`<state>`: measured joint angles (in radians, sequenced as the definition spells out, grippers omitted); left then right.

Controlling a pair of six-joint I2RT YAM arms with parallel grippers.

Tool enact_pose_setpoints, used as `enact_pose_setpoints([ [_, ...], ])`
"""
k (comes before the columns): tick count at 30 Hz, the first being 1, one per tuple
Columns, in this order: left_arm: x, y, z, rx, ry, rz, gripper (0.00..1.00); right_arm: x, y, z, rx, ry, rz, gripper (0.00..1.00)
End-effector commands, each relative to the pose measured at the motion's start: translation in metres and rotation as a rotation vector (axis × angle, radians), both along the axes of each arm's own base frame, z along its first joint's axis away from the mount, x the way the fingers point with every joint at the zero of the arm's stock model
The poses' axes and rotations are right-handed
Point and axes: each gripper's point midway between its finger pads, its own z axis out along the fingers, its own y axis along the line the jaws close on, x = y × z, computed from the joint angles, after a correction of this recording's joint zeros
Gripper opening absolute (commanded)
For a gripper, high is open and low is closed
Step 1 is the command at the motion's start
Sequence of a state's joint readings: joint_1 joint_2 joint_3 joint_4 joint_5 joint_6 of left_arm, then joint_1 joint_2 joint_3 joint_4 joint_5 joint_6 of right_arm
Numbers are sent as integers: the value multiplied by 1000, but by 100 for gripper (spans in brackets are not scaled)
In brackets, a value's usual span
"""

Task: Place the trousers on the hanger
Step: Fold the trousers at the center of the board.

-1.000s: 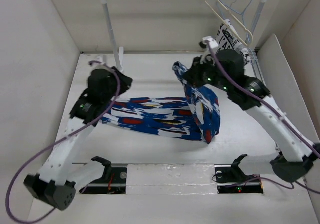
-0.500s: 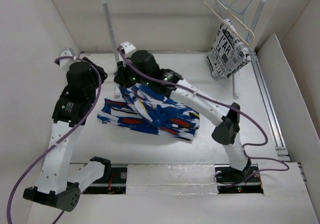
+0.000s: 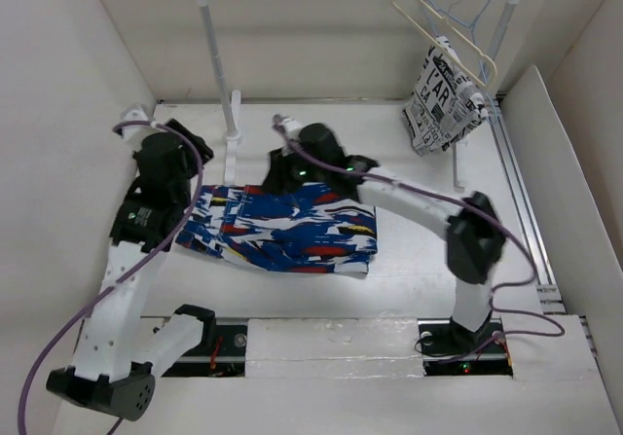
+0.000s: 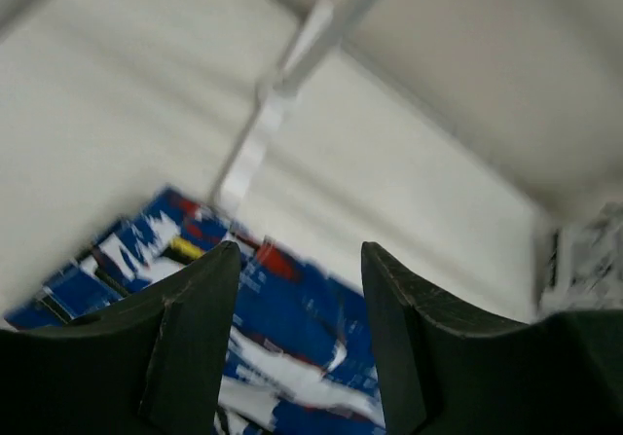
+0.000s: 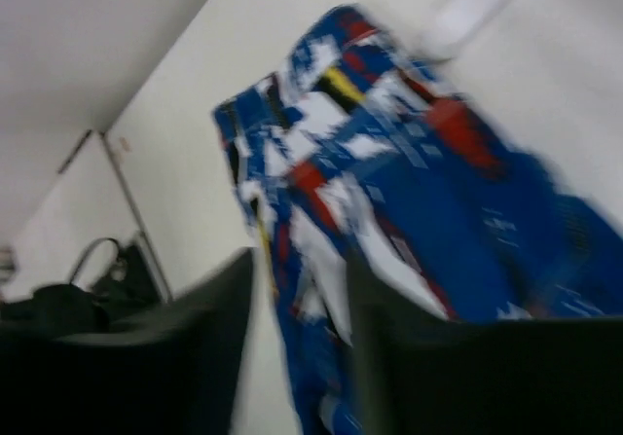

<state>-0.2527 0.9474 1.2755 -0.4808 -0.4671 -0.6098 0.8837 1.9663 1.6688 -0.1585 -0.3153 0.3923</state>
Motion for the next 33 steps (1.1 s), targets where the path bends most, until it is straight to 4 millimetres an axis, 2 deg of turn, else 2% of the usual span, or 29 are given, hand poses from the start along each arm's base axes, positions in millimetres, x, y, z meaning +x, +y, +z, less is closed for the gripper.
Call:
enact_pose_setpoints([
  [1, 22, -57, -88, -64, 178, -267, 49, -4, -77, 97, 107, -216, -48, 30],
  [2, 19, -73, -137, -93, 296, -341, 49, -7, -94, 83, 63, -207, -60, 4],
  [3, 19, -78, -159, -106, 346, -359, 49, -11, -118, 46, -18, -159, -82, 0],
  [4, 21, -81, -175, -127, 367, -373, 49, -22, -139, 45, -43, -173, -86, 0],
  [5, 14, -90, -210, -152, 459, -415, 49, -28, -151, 33, -68, -162, -92, 0],
  [6, 14, -92, -224, -157, 487, -423, 49, -33, -162, 18, -97, -144, -103, 0],
  [7, 17, -95, -233, -154, 492, -435, 49, -41, -181, -18, -150, -90, -120, 0],
  [8, 18, -94, -251, -152, 545, -424, 49, -45, -192, -25, -156, -82, -131, 0],
  [9, 21, -89, -258, -155, 563, -404, 49, -49, -200, -37, -173, -62, -137, 0],
  [10, 25, -81, -272, -173, 603, -382, 49, -54, -216, -62, -211, -17, -161, 0],
  [13, 32, -63, -290, -199, 635, -337, 48, -58, -226, -90, -216, 15, -186, 0],
  [14, 35, -49, -304, -205, 672, -297, 48, -68, -234, -119, -257, 67, -188, 0],
  [16, 35, -32, -317, -216, 714, -248, 47, -73, -241, -141, -277, 106, -196, 0],
  [17, 37, -24, -328, -225, 745, -225, 47, -81, -248, -159, -309, 139, -198, 0],
  [18, 36, -9, -334, -245, 767, -180, 47, -83, -251, -168, -320, 149, -206, 0],
  [21, 38, 9, -340, -294, 794, -117, 45, -91, -257, -180, -343, 173, -208, 0],
  [22, 39, 6, -335, -301, 783, -131, 44, -93, -260, -178, -351, 173, -209, 0],
  [23, 46, 5, -320, -298, 737, -150, 44, -93, -260, -175, -351, 167, -208, 0],
  [25, 50, -1, -300, -286, 691, -183, 44, -90, -260, -158, -352, 144, -205, 0],
  [26, 56, 0, -274, -270, 623, -195, 44, -88, -260, -151, -354, 132, -203, 2],
  [27, 56, -8, -260, -253, 602, -218, 43, -92, -264, -144, -379, 144, -194, 8],
  [28, 57, -17, -247, -230, 578, -249, 42, -80, -255, -112, -341, 81, -185, 20],
  [29, 61, -24, -217, -212, 503, -274, 39, -77, -252, -96, -328, 59, -170, 28],
  [30, 62, -30, -203, -200, 467, -297, 37, -77, -248, -77, -307, 40, -145, 35],
  [31, 63, -39, -190, -190, 430, -324, 27, -69, -242, -39, -281, -23, -125, 49],
  [32, 62, -59, -174, -174, 387, -379, 20, -66, -238, -14, -253, -71, -114, 54],
  [33, 62, -71, -168, -171, 371, -413, 11, -60, -238, 10, -223, -107, -116, 58],
])
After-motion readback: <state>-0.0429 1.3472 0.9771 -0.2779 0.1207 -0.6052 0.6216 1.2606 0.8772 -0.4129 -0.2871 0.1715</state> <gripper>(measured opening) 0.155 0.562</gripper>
